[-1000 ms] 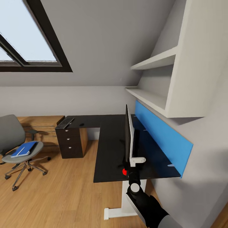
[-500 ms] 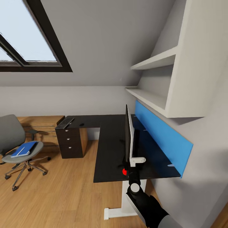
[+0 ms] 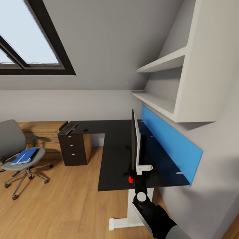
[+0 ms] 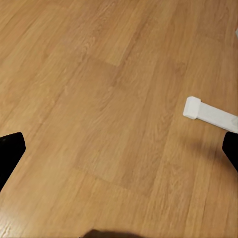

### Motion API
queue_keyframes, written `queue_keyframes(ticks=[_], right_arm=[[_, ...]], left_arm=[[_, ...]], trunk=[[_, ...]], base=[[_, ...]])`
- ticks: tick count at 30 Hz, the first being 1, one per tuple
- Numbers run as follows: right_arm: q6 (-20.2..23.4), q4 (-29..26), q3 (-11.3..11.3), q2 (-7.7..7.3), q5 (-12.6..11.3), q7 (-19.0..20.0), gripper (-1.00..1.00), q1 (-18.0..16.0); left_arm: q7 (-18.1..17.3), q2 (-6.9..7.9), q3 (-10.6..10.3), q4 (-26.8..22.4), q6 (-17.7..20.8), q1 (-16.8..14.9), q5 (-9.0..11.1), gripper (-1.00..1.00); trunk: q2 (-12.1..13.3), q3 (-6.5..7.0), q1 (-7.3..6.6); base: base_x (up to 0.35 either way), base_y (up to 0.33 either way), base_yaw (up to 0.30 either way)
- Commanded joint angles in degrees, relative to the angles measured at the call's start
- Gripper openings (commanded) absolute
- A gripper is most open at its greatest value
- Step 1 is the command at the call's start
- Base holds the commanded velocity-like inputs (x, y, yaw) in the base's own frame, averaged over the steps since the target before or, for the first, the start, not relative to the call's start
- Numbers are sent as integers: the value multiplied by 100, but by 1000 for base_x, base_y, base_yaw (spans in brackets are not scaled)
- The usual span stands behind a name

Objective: In the bedroom, organize the workspace by keeping the computer under the desk, ensuring the monitor is on the desk, placing the keyboard on the desk next to the monitor, placing the mouse on the desk next to the keyboard, moving the folder from the swivel chair onto the desk next to the mouse, stacking the notebook on top of the folder with the pen on top of the notebook, and positioning the swivel chair next to the desk.

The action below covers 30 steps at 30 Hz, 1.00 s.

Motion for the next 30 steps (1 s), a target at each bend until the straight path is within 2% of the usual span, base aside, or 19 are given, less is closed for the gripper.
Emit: queue_keyframes(ticks=[1,30], right_arm=[[-32,2,24,-3,-52,-28,100,-9],[-34,16,25,-3,-52,-28,100,-9]], left_arm=[[-39,0,9,5,-13,-5,34,100],[-40,8,9,5,-13,-5,31,100]], trunk=[[-51,-29,25],[-1214,-550,661]], base=[[0,0,0],[0,0,0]])
